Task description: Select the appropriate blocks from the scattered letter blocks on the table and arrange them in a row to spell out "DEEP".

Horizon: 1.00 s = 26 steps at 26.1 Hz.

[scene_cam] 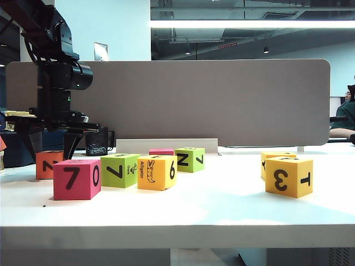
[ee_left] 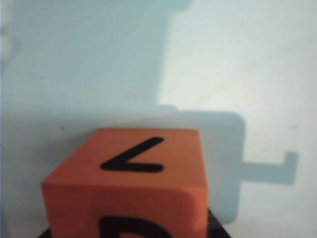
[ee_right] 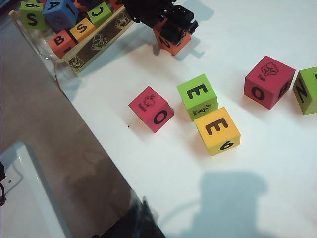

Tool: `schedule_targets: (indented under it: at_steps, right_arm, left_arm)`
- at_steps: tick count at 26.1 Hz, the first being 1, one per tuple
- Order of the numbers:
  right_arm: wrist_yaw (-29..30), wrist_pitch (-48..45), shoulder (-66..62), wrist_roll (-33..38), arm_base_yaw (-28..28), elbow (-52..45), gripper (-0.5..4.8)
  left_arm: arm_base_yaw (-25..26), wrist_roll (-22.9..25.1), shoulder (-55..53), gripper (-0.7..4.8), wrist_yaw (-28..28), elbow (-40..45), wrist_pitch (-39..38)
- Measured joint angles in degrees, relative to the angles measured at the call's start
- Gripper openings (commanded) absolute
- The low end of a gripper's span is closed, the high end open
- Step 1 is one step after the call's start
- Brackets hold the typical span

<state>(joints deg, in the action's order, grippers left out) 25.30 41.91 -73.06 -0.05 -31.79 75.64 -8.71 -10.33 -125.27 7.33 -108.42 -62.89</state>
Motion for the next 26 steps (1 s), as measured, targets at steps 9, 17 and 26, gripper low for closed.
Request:
schedule_targets:
  at_steps: [9, 17, 26]
  right_arm:
    - [0.0, -0.07, -0.02, 0.0, 0.0, 0.0, -0.01]
    - [0.02, -0.09, -0.09, 0.0, 0.0, 0.0, -0.01]
    - [0.0, 1.09, -0.11, 0.0, 0.02, 0.0, -0.01]
  left_arm:
    - [-0.5, 5.46, 5.01, 2.67, -5.86, -0.02, -2.12]
    - [-5.09, 11.69, 4.35, 2.67, -9.77, 0.07, -4.2]
    - [-8.22, 14.8, 2.38, 2.68, -7.74, 0.04, -4.26]
